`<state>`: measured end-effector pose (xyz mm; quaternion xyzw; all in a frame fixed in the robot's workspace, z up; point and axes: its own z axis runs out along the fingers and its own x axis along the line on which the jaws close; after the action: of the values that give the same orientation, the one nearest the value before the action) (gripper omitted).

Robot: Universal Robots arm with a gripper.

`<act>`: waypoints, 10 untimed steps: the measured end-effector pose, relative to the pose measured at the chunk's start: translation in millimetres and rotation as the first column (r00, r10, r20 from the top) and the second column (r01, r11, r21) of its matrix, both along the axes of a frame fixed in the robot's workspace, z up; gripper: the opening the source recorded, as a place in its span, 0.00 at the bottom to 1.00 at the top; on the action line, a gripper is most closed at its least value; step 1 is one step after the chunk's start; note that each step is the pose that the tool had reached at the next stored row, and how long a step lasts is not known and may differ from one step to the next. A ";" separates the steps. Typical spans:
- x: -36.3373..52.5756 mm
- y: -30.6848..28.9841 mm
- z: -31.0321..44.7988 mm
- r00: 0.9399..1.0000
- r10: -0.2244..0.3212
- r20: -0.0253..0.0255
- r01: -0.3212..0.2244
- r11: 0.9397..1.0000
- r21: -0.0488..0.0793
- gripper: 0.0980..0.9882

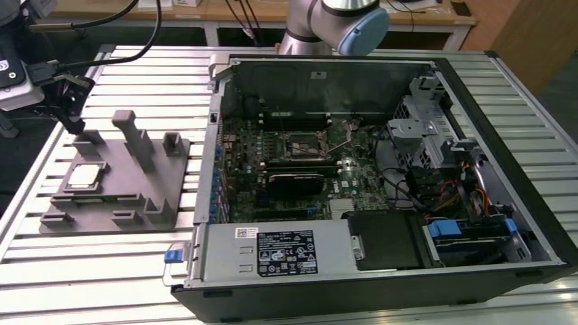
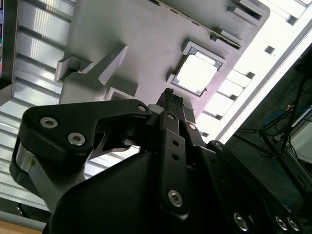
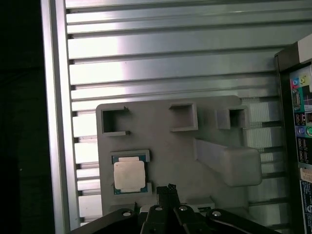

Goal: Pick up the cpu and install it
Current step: 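Reach for the cpu, then pick up the cpu and move it towards the insertion slot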

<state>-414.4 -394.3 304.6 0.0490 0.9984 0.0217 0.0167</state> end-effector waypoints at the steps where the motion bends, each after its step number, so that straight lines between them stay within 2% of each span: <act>1: -0.2 0.0 -0.1 1.000 0.000 0.000 0.000 1.000 0.000 0.01; 10: -1.5 0.0 -0.4 1.000 0.000 0.000 0.000 1.000 0.000 0.01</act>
<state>-415.9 -394.4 304.2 0.0491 0.9984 0.0217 0.0167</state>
